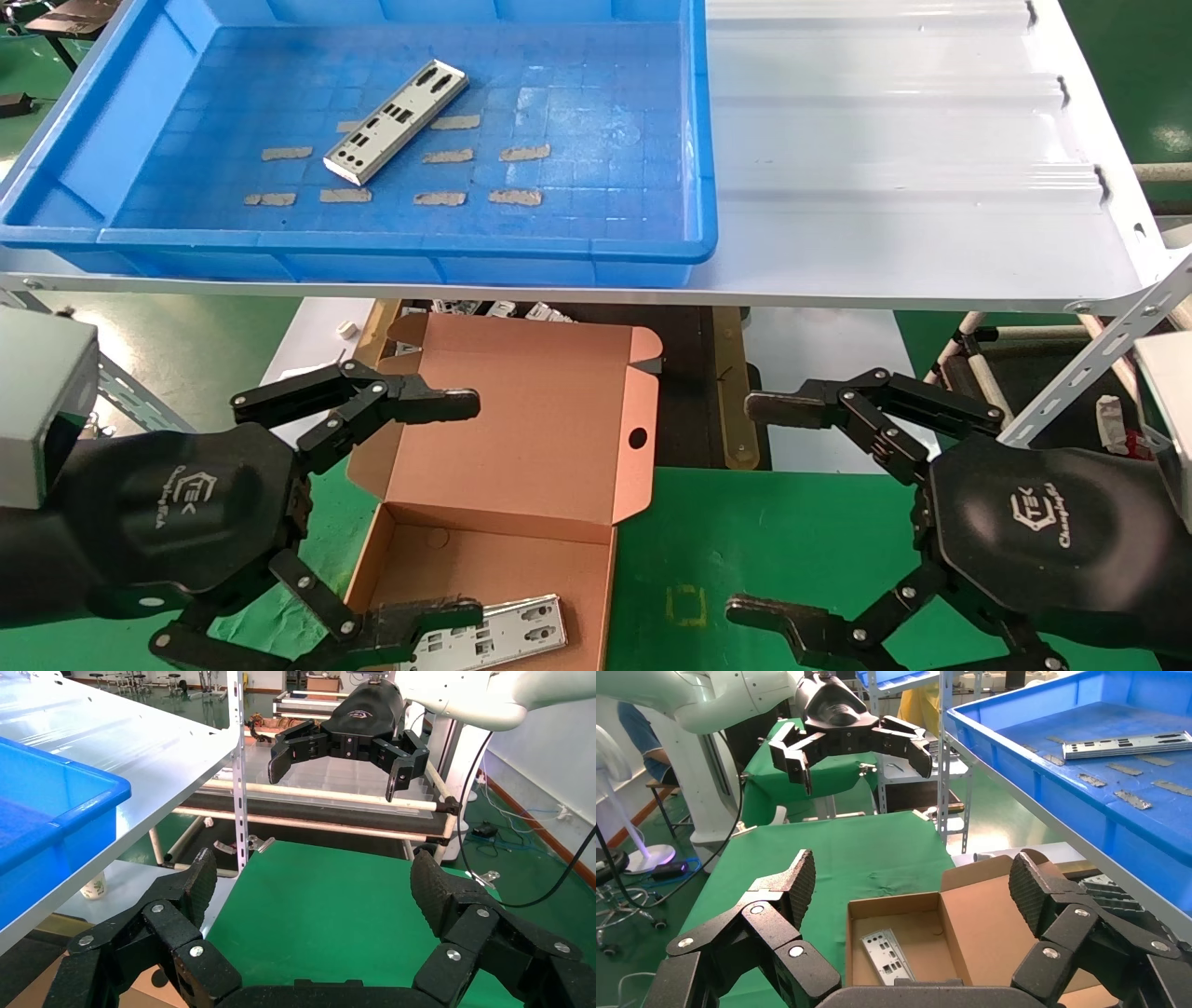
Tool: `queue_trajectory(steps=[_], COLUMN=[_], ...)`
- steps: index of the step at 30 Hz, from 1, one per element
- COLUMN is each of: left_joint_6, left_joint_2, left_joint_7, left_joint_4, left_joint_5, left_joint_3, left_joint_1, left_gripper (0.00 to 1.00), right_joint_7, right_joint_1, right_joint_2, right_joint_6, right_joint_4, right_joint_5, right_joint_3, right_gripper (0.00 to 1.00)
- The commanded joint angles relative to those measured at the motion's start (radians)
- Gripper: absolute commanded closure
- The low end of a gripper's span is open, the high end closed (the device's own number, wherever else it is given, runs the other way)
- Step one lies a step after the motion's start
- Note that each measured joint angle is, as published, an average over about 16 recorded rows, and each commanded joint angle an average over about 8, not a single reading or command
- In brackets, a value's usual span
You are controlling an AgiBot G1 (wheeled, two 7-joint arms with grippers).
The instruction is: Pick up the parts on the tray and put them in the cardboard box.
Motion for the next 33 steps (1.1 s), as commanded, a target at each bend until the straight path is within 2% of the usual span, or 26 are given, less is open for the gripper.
queue_trajectory(steps=[1,33], left_joint_6=[0.000,0.000], left_joint_2=[0.000,0.000], left_joint_7=[0.000,0.000], left_joint_4=[0.000,0.000], left_joint_5=[0.000,0.000], left_joint_3=[0.000,0.000], left_joint_1=[0.000,0.000], left_gripper=[0.00,0.00], right_joint_7=[0.000,0.000], right_joint_1=[0.000,0.000], right_joint_2=[0.000,0.000], right_joint_6=[0.000,0.000], right_joint_4=[0.000,0.000], right_joint_5=[0.000,0.000], right_joint_3=[0.000,0.000], right_gripper=[0.00,0.00])
